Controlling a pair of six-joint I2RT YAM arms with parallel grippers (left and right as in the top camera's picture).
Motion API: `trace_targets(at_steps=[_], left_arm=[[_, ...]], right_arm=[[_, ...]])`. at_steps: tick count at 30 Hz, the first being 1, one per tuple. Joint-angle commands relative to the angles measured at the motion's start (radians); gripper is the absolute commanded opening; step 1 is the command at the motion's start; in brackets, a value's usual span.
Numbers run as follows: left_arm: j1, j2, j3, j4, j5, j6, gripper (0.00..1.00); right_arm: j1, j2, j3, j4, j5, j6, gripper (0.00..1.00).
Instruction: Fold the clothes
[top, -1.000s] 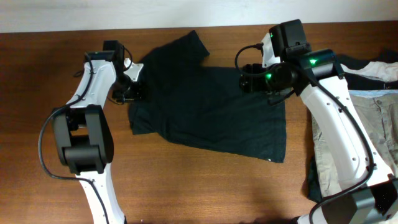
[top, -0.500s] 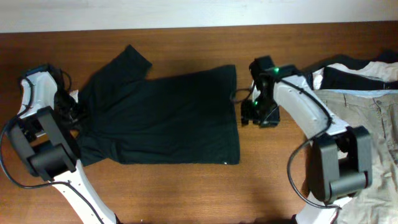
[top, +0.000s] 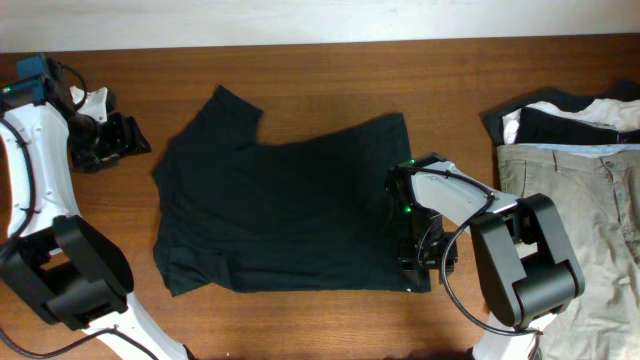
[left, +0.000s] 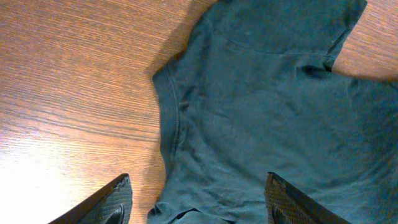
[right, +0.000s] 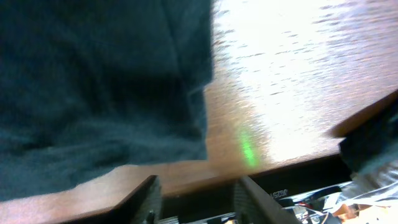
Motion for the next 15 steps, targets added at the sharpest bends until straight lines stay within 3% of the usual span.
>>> trace_targets(at_steps=[1, 3, 5, 6, 8, 11, 13, 15], left_arm=[[-0.002, -0.03, 0.013, 0.0, 0.074, 0.018, 0.74], [-0.018, -0.03, 0.005, 0.005, 0.119, 0.062, 0.74], [-0.069, -0.027, -0.038, 0.073, 0.114, 0.1, 0.73], [-0.102, -0.022, -0.086, 0.132, 0.073, 0.107, 0.58], [-0.154, 0.029, -0.212, 0.196, 0.028, 0.107, 0.3], [-0.158, 0.125, -0.353, 0.324, 0.028, 0.106, 0.02], [-0.158, 0.192, -0.385, 0.436, -0.054, 0.061, 0.0], [-0.158, 0.235, -0.385, 0.56, -0.073, 0.061, 0.0]], right_arm=[[-0.021, -0.066, 0.01, 0.027, 0.06, 0.041, 0.54], [-0.047, -0.195, 0.062, 0.055, 0.057, 0.029, 0.54], [-0.052, -0.337, 0.104, 0.175, 0.0, -0.076, 0.61], [-0.052, -0.401, 0.104, 0.287, -0.109, -0.187, 0.6], [-0.052, -0.437, 0.103, 0.423, -0.265, -0.233, 0.53], [-0.052, -0.437, 0.103, 0.528, -0.465, -0.275, 0.48], [-0.052, -0.436, 0.104, 0.557, -0.401, -0.095, 0.42], [-0.052, -0.436, 0.103, 0.592, -0.371, -0.089, 0.42]])
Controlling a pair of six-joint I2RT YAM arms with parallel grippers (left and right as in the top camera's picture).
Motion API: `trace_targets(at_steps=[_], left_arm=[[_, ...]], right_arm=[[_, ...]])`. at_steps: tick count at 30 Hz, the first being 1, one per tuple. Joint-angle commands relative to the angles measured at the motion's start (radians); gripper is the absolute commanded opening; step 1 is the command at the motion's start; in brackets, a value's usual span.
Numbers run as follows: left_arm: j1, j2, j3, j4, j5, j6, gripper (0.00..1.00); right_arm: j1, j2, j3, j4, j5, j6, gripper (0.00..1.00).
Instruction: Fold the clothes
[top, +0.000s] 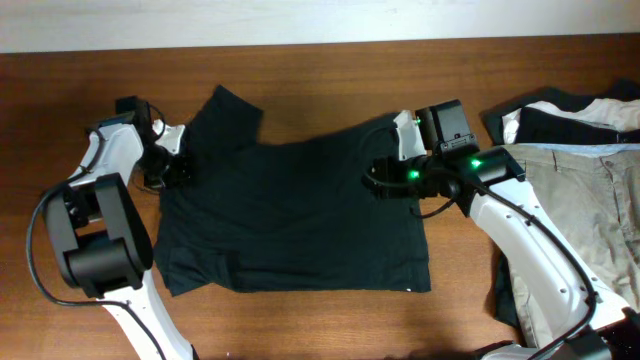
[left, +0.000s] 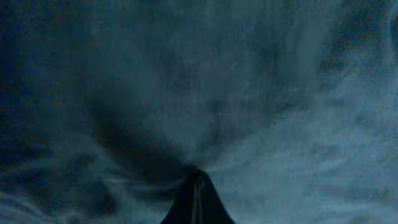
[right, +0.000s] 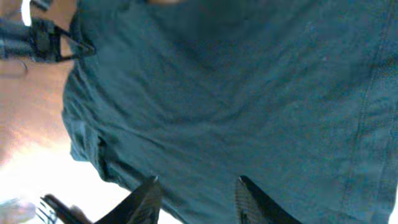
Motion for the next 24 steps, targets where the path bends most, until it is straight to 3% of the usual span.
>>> trace_targets(at_steps=[1, 3, 5, 6, 7, 9, 10, 13, 14, 18, 20, 22, 23, 24], left_arm=[[0.001, 0.106, -0.015, 0.2, -0.087, -0.019, 0.0], [0.001, 0.147, -0.014, 0.45, -0.088, -0.054, 0.01], [0.001, 0.147, 0.054, 0.526, -0.087, -0.08, 0.0], [0.002, 0.147, 0.143, 0.487, -0.088, -0.079, 0.01], [0.001, 0.147, 0.276, 0.39, -0.088, -0.07, 0.05], [0.002, 0.145, 0.493, 0.151, -0.088, -0.068, 0.31], [0.004, 0.145, 0.602, 0.011, -0.094, -0.063, 0.55], [0.008, 0.145, 0.909, -0.367, -0.099, -0.055, 0.6], [0.008, 0.145, 0.975, -0.443, -0.1, -0.035, 0.65], [0.013, 0.143, 1.212, -0.761, -0.134, -0.011, 0.64], [0.033, 0.121, 1.213, -0.794, -0.136, -0.023, 0.63], [0.056, 0.045, 1.213, -0.794, -0.136, -0.023, 0.63], [0.073, -0.014, 1.209, -0.794, -0.135, -0.024, 0.63], [0.094, -0.103, 1.17, -0.794, -0.11, -0.035, 0.63]], right_arm=[[-0.002, -0.008, 0.007, 0.039, 0.033, 0.056, 0.42], [-0.002, -0.008, 0.006, 0.072, 0.036, 0.056, 0.42], [-0.002, 0.007, 0.006, 0.055, 0.077, 0.056, 0.43], [-0.002, 0.029, 0.006, 0.047, 0.119, 0.057, 0.43], [-0.016, 0.065, 0.006, 0.048, 0.172, 0.061, 0.5], [-0.078, 0.143, 0.006, 0.077, 0.211, 0.064, 0.53], [-0.128, 0.192, 0.006, 0.097, 0.204, 0.064, 0.51], [-0.216, 0.357, 0.006, 0.179, 0.072, 0.003, 0.45], [-0.215, 0.392, 0.006, 0.176, 0.072, 0.003, 0.45], [-0.182, 0.573, 0.006, 0.164, 0.06, -0.031, 0.36], [-0.174, 0.579, 0.007, 0.162, 0.06, -0.039, 0.33], [-0.179, 0.579, 0.006, 0.138, 0.068, -0.09, 0.14], [-0.184, 0.579, 0.007, 0.121, 0.133, -0.09, 0.04], [-0.215, 0.578, 0.03, 0.062, 0.29, 0.002, 0.04]])
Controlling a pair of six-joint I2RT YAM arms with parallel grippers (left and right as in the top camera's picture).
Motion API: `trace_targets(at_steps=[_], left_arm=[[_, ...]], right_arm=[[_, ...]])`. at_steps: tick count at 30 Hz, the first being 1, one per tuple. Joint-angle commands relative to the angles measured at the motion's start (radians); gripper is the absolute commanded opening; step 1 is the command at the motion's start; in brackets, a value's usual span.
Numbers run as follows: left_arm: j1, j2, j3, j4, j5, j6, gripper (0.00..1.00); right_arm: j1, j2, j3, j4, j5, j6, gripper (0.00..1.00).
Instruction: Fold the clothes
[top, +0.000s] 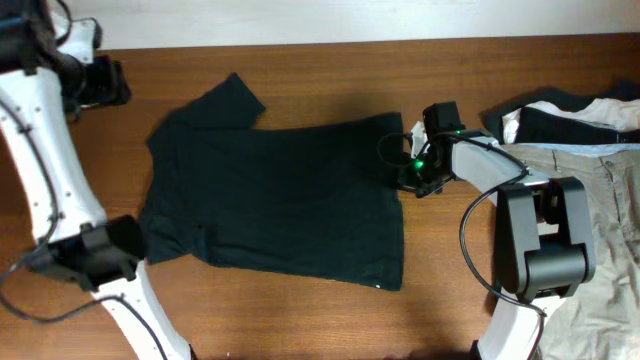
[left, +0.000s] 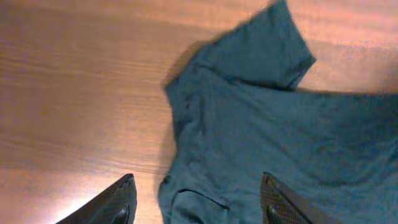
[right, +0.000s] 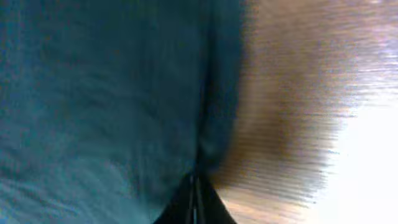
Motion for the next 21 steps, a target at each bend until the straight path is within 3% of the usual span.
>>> trace_targets(at_steps=[1, 3, 4, 5, 6, 7, 9, 12, 15, 16, 17, 21], left_arm=[[0.047, -0.281, -0.127, -0.001, 0.032, -0.003, 0.63], [0.088, -0.452, -0.382, -0.001, 0.032, -0.024, 0.64], [0.119, -0.549, -0.582, 0.002, 0.033, -0.057, 0.64], [0.127, -0.584, -0.682, 0.024, 0.056, -0.06, 0.65], [0.125, -0.595, -0.762, 0.053, 0.088, -0.058, 0.68], [0.113, -0.594, -0.842, 0.076, 0.089, -0.047, 0.69], [0.066, -0.594, -1.067, 0.172, 0.108, -0.034, 0.7], [-0.08, -0.589, -1.371, 0.428, 0.174, 0.049, 0.73], [-0.261, -0.507, -1.48, 0.554, 0.076, 0.042, 0.74], [-0.292, -0.456, -1.48, 0.562, 0.076, 0.042, 0.72], [-0.32, -0.396, -1.48, 0.565, 0.076, 0.042, 0.62], [-0.357, -0.272, -1.48, 0.554, 0.014, 0.012, 0.54]], right_arm=[[-0.079, 0.048, 0.048, -0.153, 0.299, 0.064, 0.04], [-0.135, 0.047, 0.15, -0.279, 0.308, 0.029, 0.13], [-0.16, 0.041, 0.214, -0.348, 0.269, 0.015, 0.08], [-0.165, 0.033, 0.241, -0.377, 0.205, -0.027, 0.19], [-0.164, 0.027, 0.259, -0.401, 0.153, -0.06, 0.37], [-0.164, 0.019, 0.269, -0.428, 0.114, -0.07, 0.43], [-0.164, -0.061, 0.269, -0.47, 0.011, -0.154, 0.44], [-0.144, -0.272, 0.269, -0.554, 0.0, -0.159, 0.45], [-0.05, -0.473, 0.269, -0.671, 0.047, -0.064, 0.49], [-0.031, -0.484, 0.269, -0.704, 0.076, -0.028, 0.49], [-0.027, -0.48, 0.245, -0.713, 0.075, -0.015, 0.48], [-0.028, -0.469, 0.041, -0.646, 0.075, 0.002, 0.47]])
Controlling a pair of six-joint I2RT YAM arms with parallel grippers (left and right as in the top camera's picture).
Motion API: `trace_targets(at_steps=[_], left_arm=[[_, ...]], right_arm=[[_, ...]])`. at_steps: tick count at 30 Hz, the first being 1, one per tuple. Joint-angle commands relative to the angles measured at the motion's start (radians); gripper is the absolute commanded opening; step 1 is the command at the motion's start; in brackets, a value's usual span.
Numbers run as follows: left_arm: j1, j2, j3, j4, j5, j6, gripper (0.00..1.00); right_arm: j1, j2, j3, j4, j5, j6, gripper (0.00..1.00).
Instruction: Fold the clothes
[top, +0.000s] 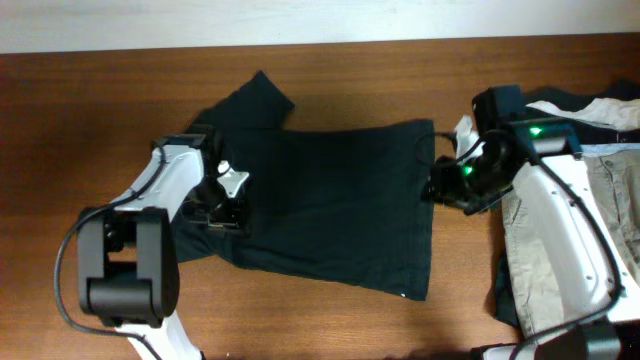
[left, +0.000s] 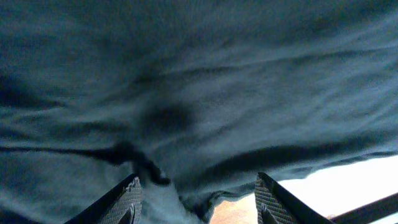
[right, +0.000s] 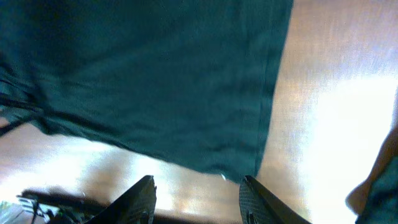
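Observation:
A dark teal T-shirt (top: 320, 200) lies spread on the wooden table (top: 90, 130), one sleeve pointing to the back. My left gripper (top: 225, 205) hovers over the shirt's left part. In the left wrist view it (left: 199, 202) is open, wrinkled cloth (left: 199, 93) fills the frame and a folded edge lies between the fingers (left: 129, 200). My right gripper (top: 442, 187) is at the shirt's right edge. In the right wrist view it (right: 198, 202) is open over bare wood, and the shirt's hem (right: 155, 74) is just beyond the fingertips (right: 256, 198).
A pile of other clothes sits at the right end of the table: khaki trousers (top: 610, 230) with black and white garments (top: 590, 110) behind them. The right arm reaches across the pile's left side. Bare wood lies left of the shirt and along the front edge.
My left gripper was open at the far back left, off the shirt; now it is over the shirt's left part. My right gripper, then shut on the right edge, is open. The shirt lies further right.
At first both grippers were open, the left off the shirt, the right at its front right corner. Then the left was shut on the left shoulder. Then it was open at the back left while the right pinched the right edge. Now both are open and the shirt is shifted right.

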Motion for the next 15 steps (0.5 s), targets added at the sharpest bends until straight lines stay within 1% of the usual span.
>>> trace_targets(at_steps=[1, 2, 3, 4, 5, 7, 8, 9, 11, 12, 13, 15], left_arm=[[-0.005, 0.043, -0.006, 0.003, -0.052, -0.021, 0.31], [-0.005, 0.042, -0.005, -0.002, -0.052, -0.024, 0.12], [-0.005, 0.042, 0.005, -0.018, -0.05, -0.029, 0.01], [-0.005, 0.041, 0.029, -0.045, -0.048, -0.029, 0.0], [-0.005, 0.039, 0.072, -0.085, -0.048, -0.029, 0.01], [-0.005, 0.028, 0.136, -0.146, -0.048, -0.029, 0.01], [-0.005, 0.024, 0.141, -0.155, -0.048, -0.029, 0.0], [-0.005, 0.023, 0.141, -0.157, -0.048, -0.029, 0.01], [-0.005, 0.023, 0.141, -0.168, -0.048, -0.029, 0.01], [-0.005, 0.02, 0.141, -0.169, -0.048, -0.029, 0.0], [-0.005, 0.015, 0.141, -0.166, -0.048, -0.029, 0.0], [-0.005, -0.005, 0.141, -0.166, -0.048, -0.029, 0.01]], right_arm=[[0.004, 0.007, -0.172, 0.09, 0.015, 0.063, 0.48], [-0.003, 0.007, -0.24, 0.142, 0.014, 0.091, 0.48], [-0.027, 0.007, -0.302, 0.171, 0.014, 0.116, 0.48], [-0.05, 0.007, -0.339, 0.177, 0.014, 0.14, 0.47], [-0.071, 0.007, -0.379, 0.177, 0.01, 0.14, 0.43], [-0.08, 0.007, -0.454, 0.164, 0.003, 0.14, 0.41], [-0.08, 0.007, -0.486, 0.154, -0.018, 0.14, 0.38], [-0.08, 0.007, -0.523, 0.161, -0.038, 0.14, 0.37], [-0.08, 0.007, -0.615, 0.212, -0.06, 0.191, 0.34], [-0.08, 0.007, -0.661, 0.26, -0.1, 0.192, 0.36], [-0.08, 0.007, -0.691, 0.301, -0.132, 0.193, 0.46], [-0.063, 0.007, -0.743, 0.372, -0.127, 0.222, 0.46]])
